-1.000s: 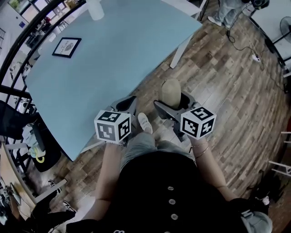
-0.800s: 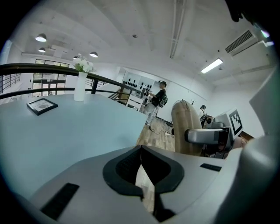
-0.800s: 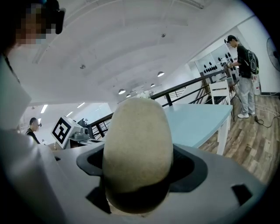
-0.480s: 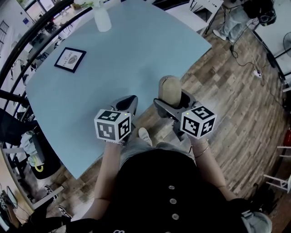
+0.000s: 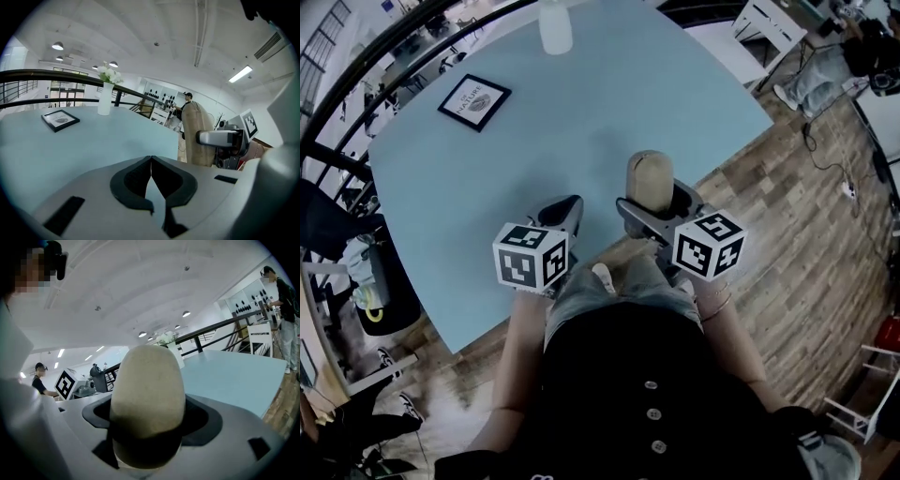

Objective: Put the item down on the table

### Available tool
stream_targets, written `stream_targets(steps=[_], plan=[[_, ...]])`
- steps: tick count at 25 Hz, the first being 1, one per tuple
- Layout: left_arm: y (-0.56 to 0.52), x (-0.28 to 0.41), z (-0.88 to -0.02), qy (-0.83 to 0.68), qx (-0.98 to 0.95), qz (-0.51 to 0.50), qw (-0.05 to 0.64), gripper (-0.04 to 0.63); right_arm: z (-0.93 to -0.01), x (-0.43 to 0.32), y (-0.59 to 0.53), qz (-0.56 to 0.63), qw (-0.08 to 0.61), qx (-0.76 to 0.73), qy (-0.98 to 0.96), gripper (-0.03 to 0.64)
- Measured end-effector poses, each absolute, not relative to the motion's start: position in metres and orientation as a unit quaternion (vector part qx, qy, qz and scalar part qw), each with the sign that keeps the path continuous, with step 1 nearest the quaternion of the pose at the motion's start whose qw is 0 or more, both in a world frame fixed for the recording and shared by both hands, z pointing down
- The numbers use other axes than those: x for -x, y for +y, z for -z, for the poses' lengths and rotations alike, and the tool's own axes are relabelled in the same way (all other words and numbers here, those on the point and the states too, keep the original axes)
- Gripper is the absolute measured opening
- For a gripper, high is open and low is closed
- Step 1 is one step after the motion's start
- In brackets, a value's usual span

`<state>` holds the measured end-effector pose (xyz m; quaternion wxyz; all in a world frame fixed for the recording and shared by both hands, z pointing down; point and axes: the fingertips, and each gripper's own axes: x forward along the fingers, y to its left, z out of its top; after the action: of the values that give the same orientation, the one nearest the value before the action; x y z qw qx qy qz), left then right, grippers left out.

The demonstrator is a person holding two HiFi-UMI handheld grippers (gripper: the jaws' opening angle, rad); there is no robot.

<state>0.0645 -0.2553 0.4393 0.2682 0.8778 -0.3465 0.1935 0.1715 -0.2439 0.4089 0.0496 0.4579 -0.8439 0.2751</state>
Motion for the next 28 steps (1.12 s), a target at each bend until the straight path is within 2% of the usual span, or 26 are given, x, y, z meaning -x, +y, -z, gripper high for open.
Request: stream_targets(steps=[12, 28], plan=[[-0.256, 0.008, -0.455, -0.445, -0.823, -0.177, 0.304, 0.02, -0.416, -0.106, -0.281, -0.271, 0.074, -0.36, -0.89, 0.405], [-0.304, 0.009, -0.442, -0.517, -0.78, -0.093, 0.34, 0.02, -0.411, -0.088, -0.35, -0.258, 0.11, -0.264, -0.923, 0.407]])
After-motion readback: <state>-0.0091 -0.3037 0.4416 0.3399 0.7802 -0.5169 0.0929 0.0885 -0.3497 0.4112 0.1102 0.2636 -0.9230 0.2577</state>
